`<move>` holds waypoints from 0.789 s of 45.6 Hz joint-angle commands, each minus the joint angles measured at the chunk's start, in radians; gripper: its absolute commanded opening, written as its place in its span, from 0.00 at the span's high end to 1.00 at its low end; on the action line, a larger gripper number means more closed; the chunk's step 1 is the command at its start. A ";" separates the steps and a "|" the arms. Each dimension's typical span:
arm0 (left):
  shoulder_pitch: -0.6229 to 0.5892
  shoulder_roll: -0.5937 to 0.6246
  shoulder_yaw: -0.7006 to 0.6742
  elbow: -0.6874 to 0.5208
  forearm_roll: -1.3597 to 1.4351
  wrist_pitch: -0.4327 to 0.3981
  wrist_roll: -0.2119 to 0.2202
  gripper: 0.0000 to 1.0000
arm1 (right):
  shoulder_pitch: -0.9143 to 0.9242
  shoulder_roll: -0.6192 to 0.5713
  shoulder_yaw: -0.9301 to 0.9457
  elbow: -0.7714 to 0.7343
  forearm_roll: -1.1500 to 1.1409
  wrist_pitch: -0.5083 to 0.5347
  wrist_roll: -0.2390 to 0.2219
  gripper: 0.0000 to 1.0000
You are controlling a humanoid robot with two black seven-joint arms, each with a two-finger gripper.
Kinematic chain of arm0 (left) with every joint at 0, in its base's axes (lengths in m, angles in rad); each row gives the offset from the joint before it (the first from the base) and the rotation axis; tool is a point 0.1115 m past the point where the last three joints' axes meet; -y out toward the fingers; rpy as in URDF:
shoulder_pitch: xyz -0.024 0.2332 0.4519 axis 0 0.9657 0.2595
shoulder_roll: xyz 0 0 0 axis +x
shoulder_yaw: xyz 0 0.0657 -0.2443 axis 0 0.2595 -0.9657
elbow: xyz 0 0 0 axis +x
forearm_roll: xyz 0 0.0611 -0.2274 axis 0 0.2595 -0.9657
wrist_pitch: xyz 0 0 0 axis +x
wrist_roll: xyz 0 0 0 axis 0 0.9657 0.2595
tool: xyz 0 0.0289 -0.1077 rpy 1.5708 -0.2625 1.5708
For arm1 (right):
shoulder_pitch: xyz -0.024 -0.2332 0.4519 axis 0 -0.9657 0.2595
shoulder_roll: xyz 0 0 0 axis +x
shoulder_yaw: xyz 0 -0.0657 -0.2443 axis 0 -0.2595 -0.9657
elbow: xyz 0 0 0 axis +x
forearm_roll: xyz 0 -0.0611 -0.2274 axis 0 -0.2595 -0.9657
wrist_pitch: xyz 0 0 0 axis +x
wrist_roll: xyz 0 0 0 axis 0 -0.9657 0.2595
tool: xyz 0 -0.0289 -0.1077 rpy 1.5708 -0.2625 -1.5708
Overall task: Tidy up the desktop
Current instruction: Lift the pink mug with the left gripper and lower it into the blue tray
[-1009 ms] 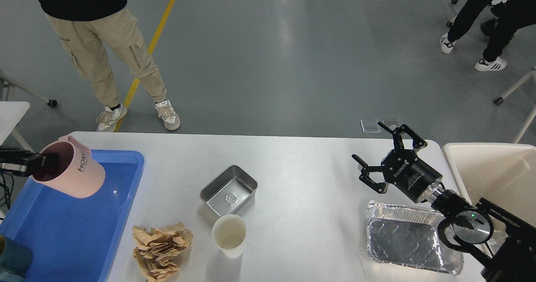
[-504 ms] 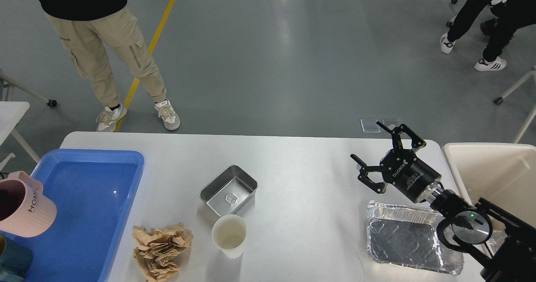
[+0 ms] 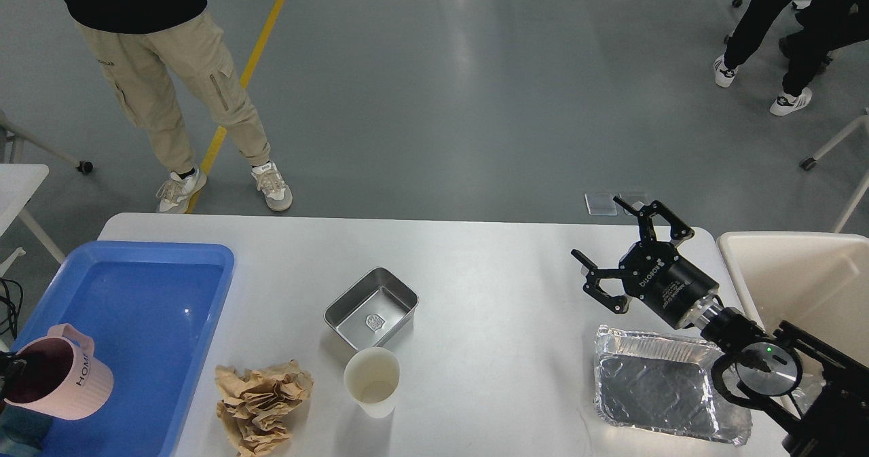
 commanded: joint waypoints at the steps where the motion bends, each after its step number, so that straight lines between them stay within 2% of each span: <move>1: 0.026 -0.069 0.001 0.079 -0.003 0.018 0.001 1.00 | 0.000 -0.001 0.001 -0.002 -0.001 0.000 0.000 0.00; 7: 0.047 -0.139 0.001 0.142 -0.004 0.030 0.001 1.00 | 0.000 -0.001 0.000 -0.002 -0.001 0.000 0.000 0.00; 20: 0.116 -0.190 -0.007 0.159 -0.010 0.070 0.000 0.96 | -0.001 -0.003 0.000 -0.002 -0.001 -0.002 0.000 0.00; 26: 0.129 -0.181 -0.008 0.154 -0.012 0.070 -0.020 0.78 | -0.001 -0.001 0.000 -0.002 -0.001 -0.003 0.000 0.00; 30: 0.132 -0.178 -0.010 0.154 -0.013 0.069 -0.028 0.56 | -0.001 -0.001 0.000 -0.002 -0.001 -0.003 0.000 0.00; 36: 0.133 -0.169 -0.007 0.143 -0.018 0.066 -0.029 0.43 | -0.001 -0.003 0.000 -0.003 -0.001 -0.003 0.000 0.00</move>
